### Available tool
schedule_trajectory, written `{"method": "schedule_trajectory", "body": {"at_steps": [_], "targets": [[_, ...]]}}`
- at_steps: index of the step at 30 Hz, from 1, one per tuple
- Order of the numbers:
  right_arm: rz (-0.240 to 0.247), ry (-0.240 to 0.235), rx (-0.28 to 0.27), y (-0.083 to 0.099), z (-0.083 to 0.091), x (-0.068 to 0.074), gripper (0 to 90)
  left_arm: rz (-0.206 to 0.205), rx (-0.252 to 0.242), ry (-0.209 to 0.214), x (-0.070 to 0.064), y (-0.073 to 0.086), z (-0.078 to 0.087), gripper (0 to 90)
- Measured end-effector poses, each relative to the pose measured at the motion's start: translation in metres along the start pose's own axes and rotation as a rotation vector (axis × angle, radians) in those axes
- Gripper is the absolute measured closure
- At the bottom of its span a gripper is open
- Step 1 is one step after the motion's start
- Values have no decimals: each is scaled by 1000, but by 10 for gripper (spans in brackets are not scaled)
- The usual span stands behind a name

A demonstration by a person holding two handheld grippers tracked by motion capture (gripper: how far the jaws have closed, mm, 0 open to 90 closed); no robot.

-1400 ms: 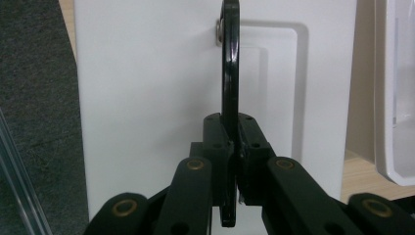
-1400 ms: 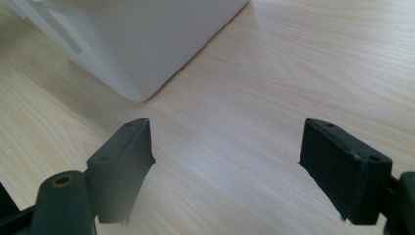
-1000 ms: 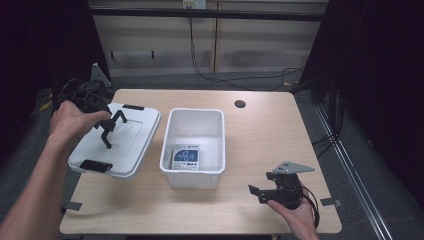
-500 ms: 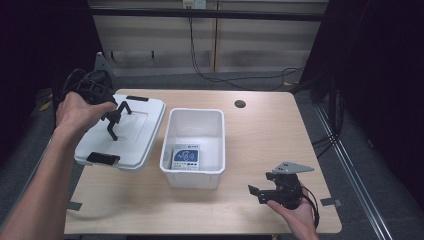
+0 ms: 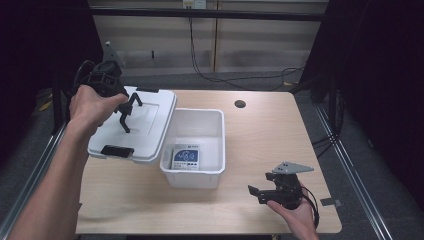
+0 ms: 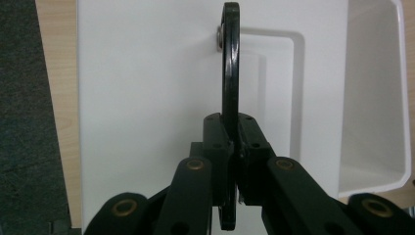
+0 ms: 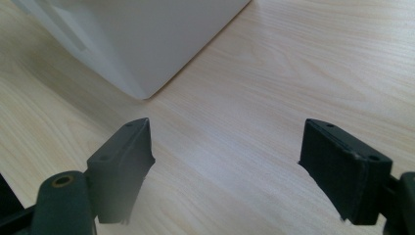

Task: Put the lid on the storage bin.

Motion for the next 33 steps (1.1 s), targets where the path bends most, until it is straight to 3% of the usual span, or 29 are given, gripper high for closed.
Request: {"method": "schedule_trajectory", "body": {"at_steps": [8, 12, 18, 25, 31, 33], "targets": [[-1, -6, -1, 0, 0, 0, 191, 13, -8, 21, -22, -7, -3, 850], [3, -7, -1, 0, 0, 1, 191, 15, -12, 11, -30, -7, -7, 850], [9, -11, 4, -1, -1, 2, 191, 14, 7, 34, -45, -10, -17, 850], [10, -10, 7, -1, -1, 2, 191, 34, -7, 61, -53, -14, -23, 850], [12, -9, 6, 0, -1, 2, 191, 48, 8, 80, -63, -16, -34, 850], [9, -10, 6, -1, -1, 2, 191, 36, 26, 84, -67, -16, -37, 851]]}}
Point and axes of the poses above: each handheld gripper's, and its own axes: z roughly backward along the jaws, y roughly out of its underside, x roughly to its left, the point moved 8 cm from there along -z, roughly forward along the jaws, and after that the axes turned 6 degrees about x, right-handed, at the moved point
